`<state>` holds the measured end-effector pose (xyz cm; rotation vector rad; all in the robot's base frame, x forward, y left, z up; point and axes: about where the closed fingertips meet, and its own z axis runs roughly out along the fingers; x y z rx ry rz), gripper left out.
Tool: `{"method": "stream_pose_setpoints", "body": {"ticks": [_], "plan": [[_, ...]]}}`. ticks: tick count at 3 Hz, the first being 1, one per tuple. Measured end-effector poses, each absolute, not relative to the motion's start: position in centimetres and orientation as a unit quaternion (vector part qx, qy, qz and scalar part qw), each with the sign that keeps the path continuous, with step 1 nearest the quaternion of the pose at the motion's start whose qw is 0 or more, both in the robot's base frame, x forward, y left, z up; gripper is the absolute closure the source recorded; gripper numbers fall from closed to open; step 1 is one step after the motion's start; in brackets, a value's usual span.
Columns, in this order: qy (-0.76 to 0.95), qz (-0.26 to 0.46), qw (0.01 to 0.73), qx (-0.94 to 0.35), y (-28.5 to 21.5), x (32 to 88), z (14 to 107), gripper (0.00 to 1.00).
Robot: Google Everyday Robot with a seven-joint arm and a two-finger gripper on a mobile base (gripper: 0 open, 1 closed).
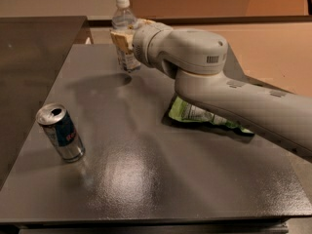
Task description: Place blue plastic bottle upright
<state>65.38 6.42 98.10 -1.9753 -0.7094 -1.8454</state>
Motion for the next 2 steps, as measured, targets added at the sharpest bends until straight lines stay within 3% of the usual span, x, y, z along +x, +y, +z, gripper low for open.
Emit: {"method": "stream_pose_setpoints", "body": {"ticks": [2], "plan": [[-0.255, -0.651, 0.167, -0.695, 6.9, 64.4, 94.6, 1.00]]}}
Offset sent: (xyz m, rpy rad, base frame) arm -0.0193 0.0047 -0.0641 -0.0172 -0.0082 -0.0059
